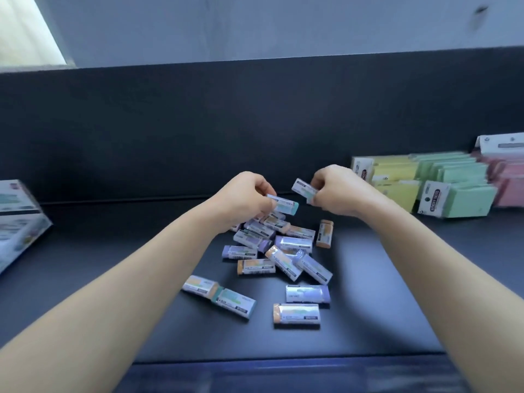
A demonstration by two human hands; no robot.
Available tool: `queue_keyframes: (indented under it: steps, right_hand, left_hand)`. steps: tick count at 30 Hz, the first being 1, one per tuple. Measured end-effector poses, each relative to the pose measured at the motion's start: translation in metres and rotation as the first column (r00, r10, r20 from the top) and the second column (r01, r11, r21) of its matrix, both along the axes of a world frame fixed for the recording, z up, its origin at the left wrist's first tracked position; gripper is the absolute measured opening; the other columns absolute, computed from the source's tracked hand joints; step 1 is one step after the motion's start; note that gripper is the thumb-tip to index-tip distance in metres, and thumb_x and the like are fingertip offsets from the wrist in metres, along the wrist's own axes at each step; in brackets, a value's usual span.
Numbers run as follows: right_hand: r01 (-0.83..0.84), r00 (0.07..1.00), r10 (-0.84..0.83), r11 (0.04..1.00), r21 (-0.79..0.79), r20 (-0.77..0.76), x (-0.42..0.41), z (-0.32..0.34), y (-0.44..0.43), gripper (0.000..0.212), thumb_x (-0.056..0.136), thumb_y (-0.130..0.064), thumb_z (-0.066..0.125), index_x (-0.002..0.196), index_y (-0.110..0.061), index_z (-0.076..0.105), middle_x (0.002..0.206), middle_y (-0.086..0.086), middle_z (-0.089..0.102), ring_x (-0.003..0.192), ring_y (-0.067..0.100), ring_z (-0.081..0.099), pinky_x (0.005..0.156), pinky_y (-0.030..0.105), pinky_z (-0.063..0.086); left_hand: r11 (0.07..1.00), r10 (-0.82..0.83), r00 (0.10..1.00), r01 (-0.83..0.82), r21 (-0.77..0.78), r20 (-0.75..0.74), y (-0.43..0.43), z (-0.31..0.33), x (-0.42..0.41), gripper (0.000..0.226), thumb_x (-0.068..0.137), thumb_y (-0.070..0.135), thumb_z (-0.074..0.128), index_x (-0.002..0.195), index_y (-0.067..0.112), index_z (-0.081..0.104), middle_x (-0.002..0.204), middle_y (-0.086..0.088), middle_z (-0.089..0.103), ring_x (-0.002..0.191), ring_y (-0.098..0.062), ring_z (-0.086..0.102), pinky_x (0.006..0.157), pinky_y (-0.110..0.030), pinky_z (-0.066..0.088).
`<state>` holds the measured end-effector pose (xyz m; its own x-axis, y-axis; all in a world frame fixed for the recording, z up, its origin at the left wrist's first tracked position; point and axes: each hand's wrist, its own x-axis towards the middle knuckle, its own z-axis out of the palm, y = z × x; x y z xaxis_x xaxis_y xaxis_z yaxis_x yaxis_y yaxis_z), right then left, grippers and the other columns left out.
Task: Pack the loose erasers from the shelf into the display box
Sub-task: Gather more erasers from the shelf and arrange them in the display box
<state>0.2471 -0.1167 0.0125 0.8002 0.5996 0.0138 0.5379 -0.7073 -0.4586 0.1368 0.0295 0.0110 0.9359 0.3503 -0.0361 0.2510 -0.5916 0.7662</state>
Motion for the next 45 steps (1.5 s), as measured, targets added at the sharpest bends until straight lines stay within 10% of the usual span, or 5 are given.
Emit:
queue_keyframes:
  steps: [16, 22, 30, 38, 45]
  right_hand:
    - [-0.111, 0.934, 0.236, 0.906, 0.408, -0.269, -0.134, 0.013, 0.173, 0.012, 0.082, -0.013, 0.069, 0.078, -0.015, 0.058, 0.083, 0.007, 0.064, 0.072, 0.019, 0.062, 0.077, 0.037, 0.055]
    - [-0.138, 0.875, 0.324, 0.88, 0.455, -0.361, -0.199, 0.019, 0.24, 0.051, 0.086, -0.001, 0.058, 0.13, -0.024, 0.048, 0.097, 0.006, 0.057, 0.074, 0.016, 0.061, 0.057, 0.02, 0.049]
    - [-0.169, 0.907, 0.317, 0.877, 0.45, -0.277, -0.254, 0.018, 0.31, 0.022, 0.078, -0.002, 0.065, 0.079, -0.021, 0.055, 0.083, 0.006, 0.063, 0.072, 0.021, 0.057, 0.072, 0.035, 0.05]
    - [-0.227, 0.873, 0.398, 0.843, 0.487, -0.283, -0.269, 0.024, 0.351, 0.019, 0.082, 0.0, 0.064, 0.089, -0.011, 0.051, 0.086, 0.008, 0.064, 0.054, 0.014, 0.055, 0.043, 0.017, 0.044]
    - [-0.303, 0.839, 0.475, 0.813, 0.497, -0.266, -0.259, 0.028, 0.376, 0.017, 0.08, -0.002, 0.067, 0.085, -0.011, 0.054, 0.083, 0.011, 0.065, 0.055, 0.014, 0.057, 0.049, 0.021, 0.045]
  left_hand:
    - [0.964, 0.233, 0.961, -0.209, -0.161, 0.15, 0.134, 0.008, -0.168, 0.005, 0.083, 0.002, 0.067, 0.086, 0.005, 0.065, 0.077, -0.008, 0.063, 0.069, -0.016, 0.055, 0.066, -0.023, 0.048]
    - [0.951, 0.269, 0.942, -0.227, -0.209, 0.202, 0.204, 0.012, -0.231, 0.013, 0.086, 0.005, 0.065, 0.079, 0.015, 0.06, 0.076, -0.003, 0.059, 0.069, -0.012, 0.054, 0.065, -0.019, 0.048]
    - [0.911, 0.39, 0.883, -0.328, -0.25, 0.262, 0.276, 0.01, -0.292, 0.009, 0.092, 0.008, 0.058, 0.086, 0.014, 0.055, 0.078, -0.012, 0.06, 0.066, -0.02, 0.057, 0.057, -0.021, 0.048]
    - [0.789, 0.602, 0.758, -0.516, -0.334, 0.25, 0.31, 0.014, -0.318, 0.02, 0.082, 0.011, 0.071, 0.079, 0.013, 0.052, 0.077, -0.007, 0.062, 0.061, -0.014, 0.059, 0.05, -0.015, 0.05]
    - [0.793, 0.607, 0.757, -0.558, -0.245, 0.241, 0.322, 0.021, -0.316, 0.012, 0.086, 0.006, 0.066, 0.077, 0.013, 0.061, 0.07, -0.001, 0.06, 0.063, -0.01, 0.054, 0.053, -0.013, 0.047]
